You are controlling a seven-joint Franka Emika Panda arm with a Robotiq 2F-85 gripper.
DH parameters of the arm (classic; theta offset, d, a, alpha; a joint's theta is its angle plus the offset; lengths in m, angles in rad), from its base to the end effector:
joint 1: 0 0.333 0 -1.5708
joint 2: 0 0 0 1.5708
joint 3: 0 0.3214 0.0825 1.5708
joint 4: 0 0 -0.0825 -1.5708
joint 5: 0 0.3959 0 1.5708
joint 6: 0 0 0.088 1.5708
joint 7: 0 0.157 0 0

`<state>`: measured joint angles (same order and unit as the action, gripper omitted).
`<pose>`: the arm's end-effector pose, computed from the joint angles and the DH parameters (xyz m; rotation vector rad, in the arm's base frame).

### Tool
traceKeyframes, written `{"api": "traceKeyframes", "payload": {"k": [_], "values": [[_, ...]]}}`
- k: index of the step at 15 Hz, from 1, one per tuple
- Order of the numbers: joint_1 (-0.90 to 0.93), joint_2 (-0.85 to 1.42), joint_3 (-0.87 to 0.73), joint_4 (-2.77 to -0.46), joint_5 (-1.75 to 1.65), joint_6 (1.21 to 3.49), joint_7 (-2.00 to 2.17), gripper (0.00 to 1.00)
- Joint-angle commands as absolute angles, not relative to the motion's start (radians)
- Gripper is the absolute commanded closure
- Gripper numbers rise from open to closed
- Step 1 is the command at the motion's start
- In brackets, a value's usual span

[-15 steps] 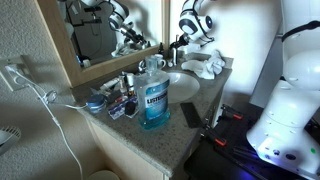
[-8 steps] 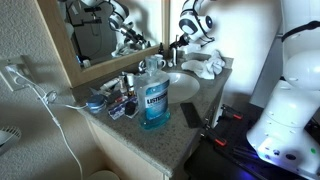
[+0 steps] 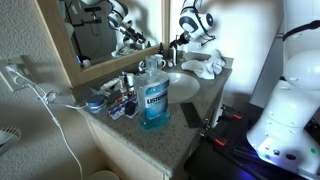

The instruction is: Move the toothbrush from left to right then put the lid on the mouthwash

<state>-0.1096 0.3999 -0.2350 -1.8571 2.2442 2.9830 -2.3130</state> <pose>0.6141 -0.2642 0.2841 2.6300 -0.1950 1.4015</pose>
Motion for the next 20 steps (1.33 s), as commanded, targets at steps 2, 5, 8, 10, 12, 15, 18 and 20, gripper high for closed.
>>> {"api": "traceKeyframes", "payload": {"k": [2,5,8,10,12,15,18,20], "values": [[-0.084,0.31,-0.236,-1.942,2.249,3.052,-2.329,0.0],[-0.067,0.261,-0.242,-1.994,2.259,3.109,-2.342,0.0],[-0.062,0.198,-0.233,-2.058,2.255,3.138,-2.329,0.0],[-0.061,0.158,-0.224,-2.104,2.242,3.159,-2.315,0.0],[-0.064,0.123,-0.205,-2.15,2.221,3.184,-2.296,0.0],[-0.064,0.074,-0.168,-2.215,2.188,3.188,-2.272,0.0],[-0.053,0.044,-0.103,-2.27,2.112,3.174,-2.214,0.0],[-0.047,0.03,-0.046,-2.317,2.01,3.151,-2.131,0.0]]}}
